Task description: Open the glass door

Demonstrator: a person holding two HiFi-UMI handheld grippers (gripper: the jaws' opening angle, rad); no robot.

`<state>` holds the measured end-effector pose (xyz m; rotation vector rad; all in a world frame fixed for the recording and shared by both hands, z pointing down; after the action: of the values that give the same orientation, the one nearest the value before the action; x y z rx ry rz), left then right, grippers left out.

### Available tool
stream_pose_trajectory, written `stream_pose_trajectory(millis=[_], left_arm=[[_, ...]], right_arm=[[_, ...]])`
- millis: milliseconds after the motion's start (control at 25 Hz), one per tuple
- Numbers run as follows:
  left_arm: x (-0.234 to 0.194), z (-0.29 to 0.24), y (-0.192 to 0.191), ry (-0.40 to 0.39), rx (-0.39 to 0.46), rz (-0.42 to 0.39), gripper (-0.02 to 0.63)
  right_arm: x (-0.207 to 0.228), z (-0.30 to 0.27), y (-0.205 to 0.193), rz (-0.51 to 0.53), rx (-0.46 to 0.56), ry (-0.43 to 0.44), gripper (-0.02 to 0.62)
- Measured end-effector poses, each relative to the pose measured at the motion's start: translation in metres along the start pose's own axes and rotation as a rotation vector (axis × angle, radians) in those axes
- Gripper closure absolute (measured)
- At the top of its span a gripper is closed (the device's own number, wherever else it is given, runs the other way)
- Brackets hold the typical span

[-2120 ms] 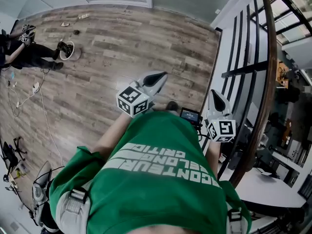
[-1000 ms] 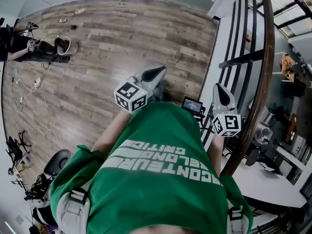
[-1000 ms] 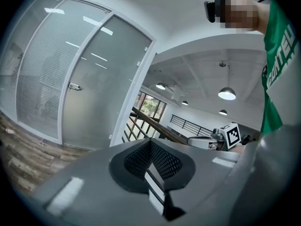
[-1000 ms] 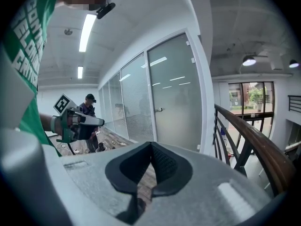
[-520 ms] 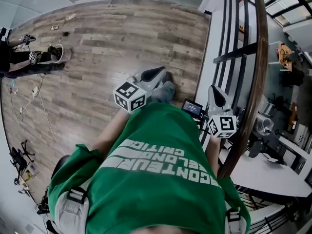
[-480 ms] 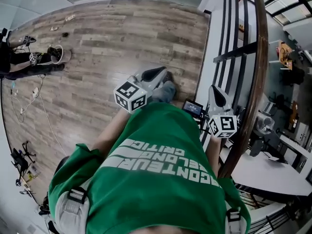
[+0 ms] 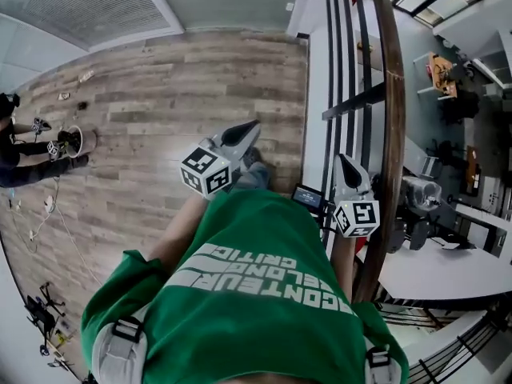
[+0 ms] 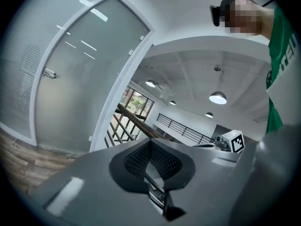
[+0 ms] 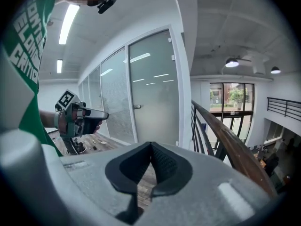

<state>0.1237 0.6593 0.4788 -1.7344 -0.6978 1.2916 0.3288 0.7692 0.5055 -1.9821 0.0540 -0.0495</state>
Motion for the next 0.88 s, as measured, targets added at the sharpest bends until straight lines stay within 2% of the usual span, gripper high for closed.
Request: stream_pose_trajectory(millis=[160,360,600,880], left_arm=[[-0.014,-0.032,0.016,-0.047,-0.003,-0.011,0.591],[-0.022,-0.055,0.021,-0.090,-0.009,0.031,0.591],[-0.024,-0.071,0.024,-0.250,-0.030,0.075,0.591],[-0.035,-0.079,0.026,-0.288,-0.040,0.065,0.591]], right_arm=[[0.013,-0.023,0.021,0.028,-0.006,-0.001,0.603],[0.024,-0.039,0.035,0.063,-0.023,-0.023,0.603],[0.025,-0.057,0.044,0.076,-0.047,-0.047,0.603],[0.022,-0.064,0.031,0.078,-0.112,-0.057,0.603]])
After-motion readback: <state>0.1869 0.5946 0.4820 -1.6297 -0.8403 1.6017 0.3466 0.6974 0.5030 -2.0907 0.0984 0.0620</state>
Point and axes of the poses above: the fingertips, and each gripper's own axes: z backward along the fingers, x to its right, y out of its top, the point moved 2 cm from there along z, backward along the fingers, and after that the axes turned 9 degrees about -y, right-handed, at the moved point
